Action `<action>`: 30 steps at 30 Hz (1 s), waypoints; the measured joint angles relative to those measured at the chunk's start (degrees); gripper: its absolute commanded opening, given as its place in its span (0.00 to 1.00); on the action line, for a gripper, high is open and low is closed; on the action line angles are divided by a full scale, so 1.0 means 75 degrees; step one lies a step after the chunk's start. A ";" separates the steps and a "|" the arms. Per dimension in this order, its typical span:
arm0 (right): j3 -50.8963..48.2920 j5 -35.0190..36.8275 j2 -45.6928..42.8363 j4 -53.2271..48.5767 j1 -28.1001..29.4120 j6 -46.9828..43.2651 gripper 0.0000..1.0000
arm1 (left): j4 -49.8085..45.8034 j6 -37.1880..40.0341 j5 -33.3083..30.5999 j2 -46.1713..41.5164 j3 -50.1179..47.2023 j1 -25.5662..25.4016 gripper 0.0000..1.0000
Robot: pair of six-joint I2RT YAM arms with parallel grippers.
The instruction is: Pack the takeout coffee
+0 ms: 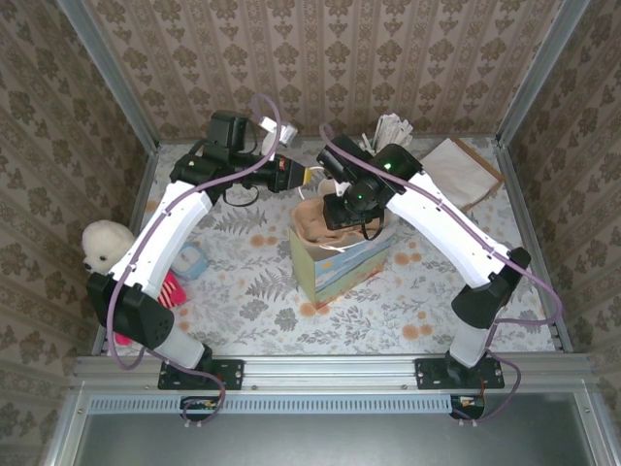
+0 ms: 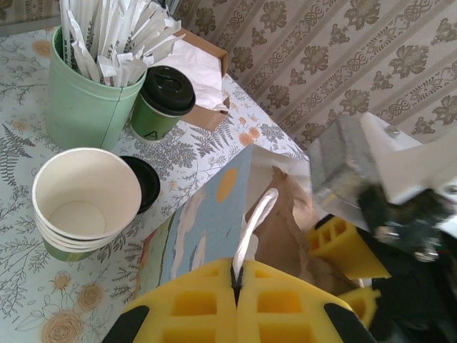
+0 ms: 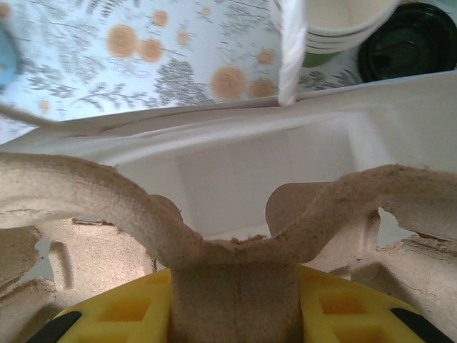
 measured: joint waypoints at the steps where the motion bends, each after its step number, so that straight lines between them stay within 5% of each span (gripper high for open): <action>1: 0.0012 0.0117 0.0093 -0.0070 -0.0006 -0.0017 0.13 | -0.0035 0.0017 0.0000 0.0015 0.0015 0.0000 0.00; 16: 0.0216 0.0676 0.0618 -0.0358 0.0073 -0.0073 0.11 | -0.0111 0.0160 0.0423 0.0122 0.0271 0.0140 0.00; 30: -0.1192 -0.0152 -0.0382 0.0431 -0.0516 -0.0224 0.10 | 0.0131 0.0501 0.0699 -0.0137 -0.0184 0.0364 0.00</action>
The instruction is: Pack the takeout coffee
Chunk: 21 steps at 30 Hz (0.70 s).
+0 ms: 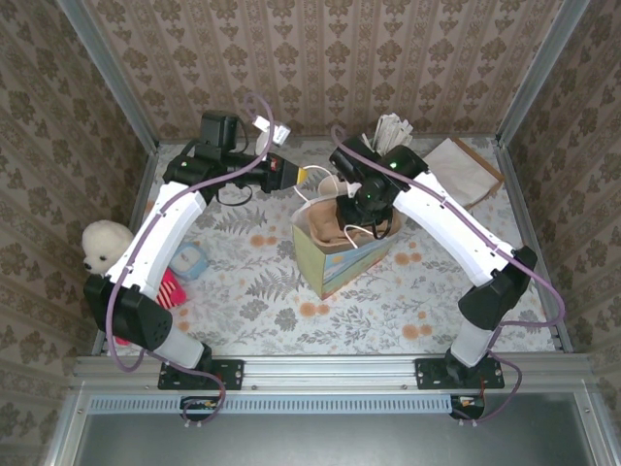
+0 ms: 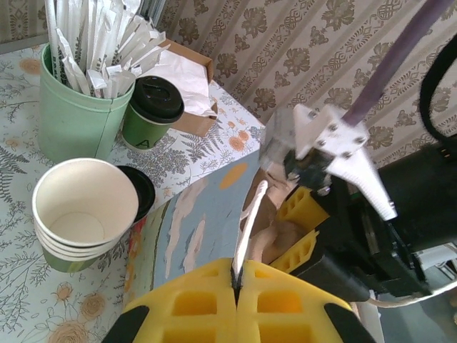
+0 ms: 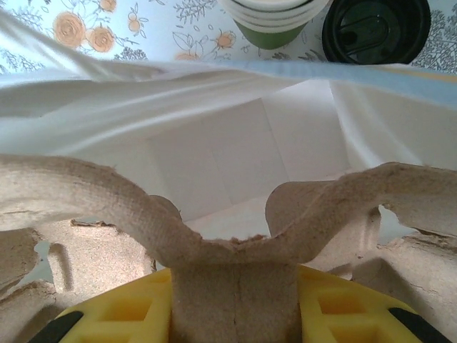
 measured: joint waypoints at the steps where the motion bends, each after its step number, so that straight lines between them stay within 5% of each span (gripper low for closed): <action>1: -0.0128 0.0000 0.0000 0.0073 0.0003 -0.0020 0.09 | 0.0023 0.0000 0.0035 0.0000 0.0000 0.0000 0.00; 21: -0.0032 0.0446 0.0653 0.0300 0.0627 -0.0146 0.09 | 0.0079 -0.0778 -0.0131 0.0930 0.1023 -0.0449 0.02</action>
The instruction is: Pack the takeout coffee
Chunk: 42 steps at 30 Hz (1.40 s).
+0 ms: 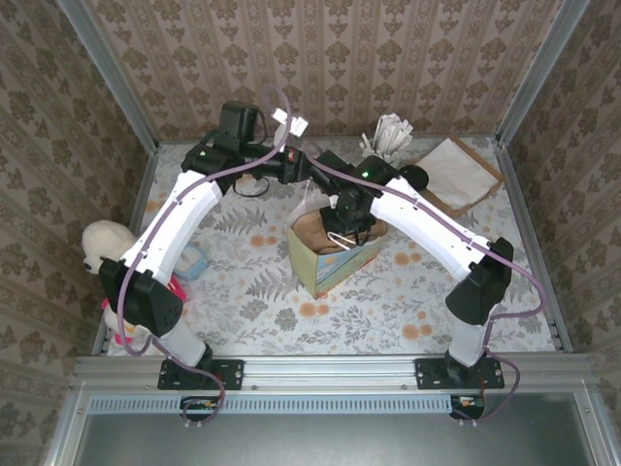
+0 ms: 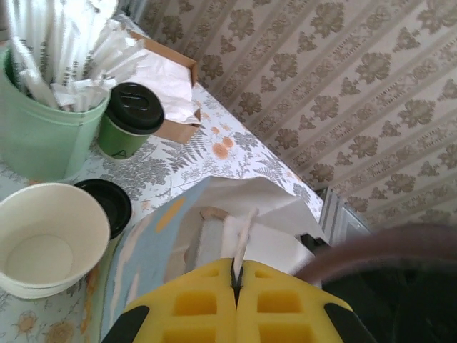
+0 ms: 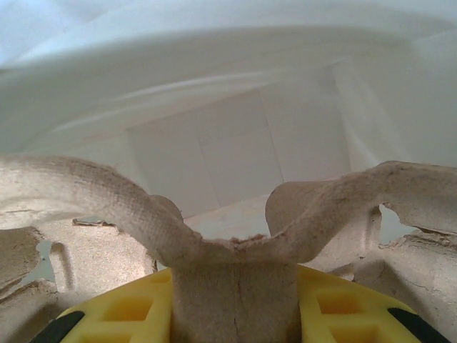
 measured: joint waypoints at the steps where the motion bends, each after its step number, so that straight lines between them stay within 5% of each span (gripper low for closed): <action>1: 0.0000 -0.0003 0.0032 -0.0003 0.0029 -0.0090 0.09 | -0.0006 -0.0087 -0.0038 0.0061 0.0041 0.0105 0.02; 6: 0.0003 -0.0274 0.0114 -0.0020 0.0189 -0.0446 0.09 | -0.0201 -0.0347 -0.0189 0.0530 0.0501 0.0557 0.03; 12: 0.0463 -0.0761 0.0423 -0.0201 0.0233 -0.0458 0.10 | -0.0536 -0.0367 0.0015 0.1236 0.1387 0.0306 0.07; 16: 0.0493 -0.0752 0.0522 -0.0259 0.0201 -0.0254 0.10 | -0.0600 -0.0300 -0.0012 0.1052 0.1110 0.0312 0.24; 20: 0.0493 -0.0752 0.0551 -0.0251 0.0172 -0.0093 0.09 | -0.0618 -0.0195 -0.0286 0.0236 0.0213 0.0589 0.53; 23: 0.0493 -0.0752 0.0551 -0.0251 0.0163 -0.0041 0.09 | -0.0577 -0.0064 -0.0769 -0.0796 -0.0615 0.1000 0.78; 27: 0.0493 -0.0752 0.0551 -0.0254 0.0163 -0.0038 0.09 | -0.0169 0.0254 -0.1204 -0.2556 -0.2136 0.1294 0.95; 34: 0.0493 -0.0749 0.0551 -0.0254 0.0163 -0.0041 0.09 | 0.0959 0.0950 -0.1137 -0.5403 -0.4526 0.0615 0.98; 42: 0.0493 -0.0743 0.0551 -0.0254 0.0163 -0.0038 0.09 | 0.2314 0.2113 -0.1271 -0.5995 -0.5659 -0.1259 0.98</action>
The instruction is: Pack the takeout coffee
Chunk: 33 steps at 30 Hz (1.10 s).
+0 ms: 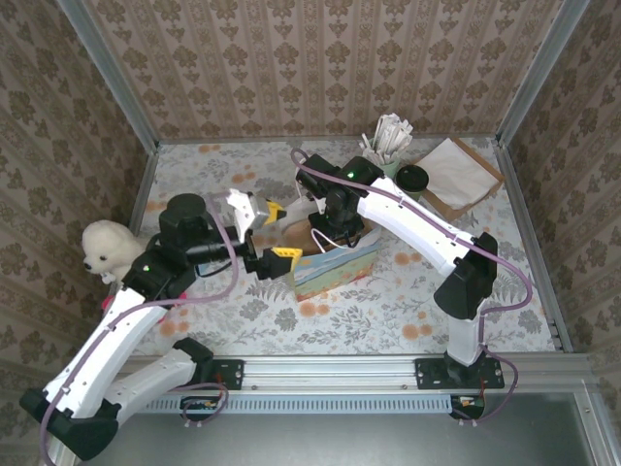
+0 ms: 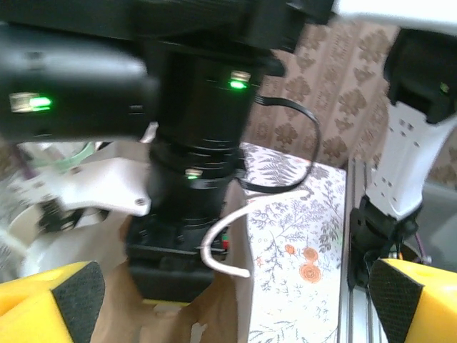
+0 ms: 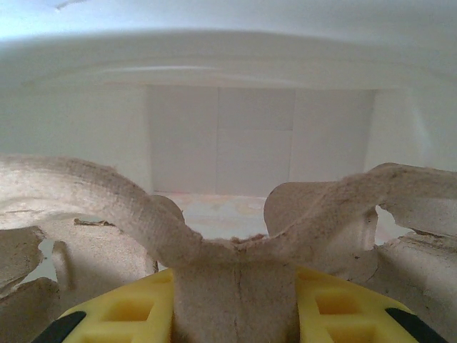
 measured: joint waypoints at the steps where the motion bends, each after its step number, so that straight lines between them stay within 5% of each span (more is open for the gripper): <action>1: 0.0000 0.0009 0.0000 -0.0003 0.0000 0.0000 0.09 | 0.0128 0.0227 -0.0052 0.0017 -0.0087 -0.0198 0.97; 9: 0.0000 0.0087 0.0000 -0.0003 0.0000 0.0029 0.09 | 0.1017 0.1719 -0.0868 0.0673 -0.0210 -0.0968 0.79; 16: 0.0178 0.0119 0.0035 -0.0015 0.0000 0.0055 0.09 | 0.1026 0.2320 -0.0903 0.1288 -0.0189 -0.0965 0.30; 19: 0.0385 0.0143 0.0131 -0.0119 0.0003 0.0152 0.09 | 0.0930 0.2317 -0.0332 0.1279 -0.0117 -0.0944 0.19; 33: 0.0440 0.0146 0.0452 -0.0207 0.0009 0.0236 0.08 | 0.0233 0.2154 0.0935 0.1186 0.0233 -0.0979 0.20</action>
